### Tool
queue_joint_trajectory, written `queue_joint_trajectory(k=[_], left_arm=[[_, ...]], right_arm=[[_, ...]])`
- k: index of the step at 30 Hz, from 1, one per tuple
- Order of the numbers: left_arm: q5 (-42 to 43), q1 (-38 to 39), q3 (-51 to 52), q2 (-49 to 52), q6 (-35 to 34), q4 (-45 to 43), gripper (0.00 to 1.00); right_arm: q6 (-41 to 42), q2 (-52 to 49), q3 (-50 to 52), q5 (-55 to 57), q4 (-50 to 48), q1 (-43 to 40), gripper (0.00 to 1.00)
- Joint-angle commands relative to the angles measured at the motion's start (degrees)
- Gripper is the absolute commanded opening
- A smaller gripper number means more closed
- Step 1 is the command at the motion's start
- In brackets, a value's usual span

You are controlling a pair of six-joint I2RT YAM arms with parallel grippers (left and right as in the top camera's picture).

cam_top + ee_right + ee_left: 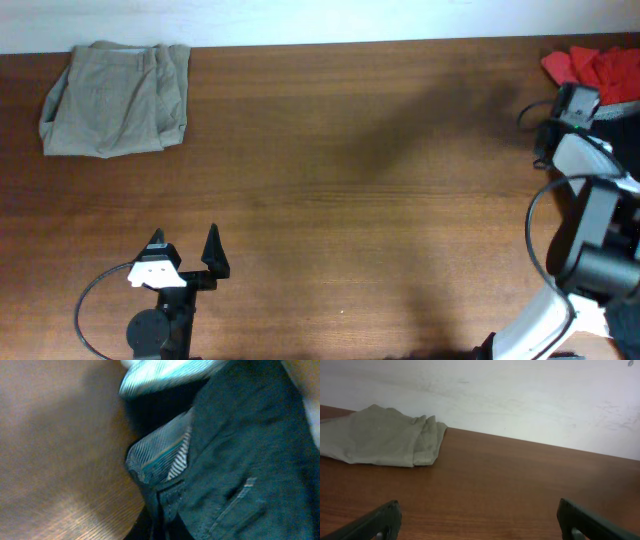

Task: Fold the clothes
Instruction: 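Pull the black shorts with the right gripper onto the table center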

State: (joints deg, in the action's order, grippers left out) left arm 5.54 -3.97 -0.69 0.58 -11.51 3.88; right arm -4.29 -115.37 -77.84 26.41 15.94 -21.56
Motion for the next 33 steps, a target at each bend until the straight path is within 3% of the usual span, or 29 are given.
queue_joint_trajectory(k=[1,7,13,16,20,24,25,26,27,28,33], left_arm=[[0.00,0.17,0.17,-0.28,0.94,0.28,0.99],[0.00,0.17,0.17,-0.28,0.94,0.28,0.99],[0.02,0.17,0.17,-0.28,0.92,0.28,0.99],[0.00,0.17,0.17,-0.28,0.92,0.28,0.99],[0.00,0.17,0.17,-0.28,0.94,0.28,0.99],[0.00,0.17,0.17,-0.28,0.94,0.28,0.99],[0.00,0.17,0.17,-0.28,0.94,0.28,0.99],[0.00,0.17,0.17,-0.28,0.94,0.28,0.99],[0.00,0.17,0.17,-0.28,0.94,0.28,0.99],[0.00,0.17,0.17,-0.28,0.92,0.28,0.99],[0.00,0.17,0.17,-0.28,0.92,0.28,0.99]], right_arm=[[5.29,10.97,-1.05,0.24,1.09,2.10,0.04],[5.77,17.53,-1.05,-1.44,4.02,17.09,0.04],[20.00,17.07,-1.03,-8.09,4.20,36.50,0.04],[26.45,13.84,-1.03,-18.38,0.48,45.29,0.04],[32.98,5.29,-1.05,-34.56,-11.67,58.31,0.04],[33.94,1.60,-3.52,-36.59,-13.97,68.70,0.07],[33.11,1.60,-4.83,-36.65,-12.87,70.27,0.11],[30.75,1.64,-7.43,-36.13,-9.66,70.66,0.46],[29.75,1.64,-9.86,-34.58,-6.19,70.18,0.93],[29.57,1.73,-13.99,-30.71,0.46,68.50,0.99],[27.04,2.64,-36.28,-20.13,33.27,51.80,0.99]])
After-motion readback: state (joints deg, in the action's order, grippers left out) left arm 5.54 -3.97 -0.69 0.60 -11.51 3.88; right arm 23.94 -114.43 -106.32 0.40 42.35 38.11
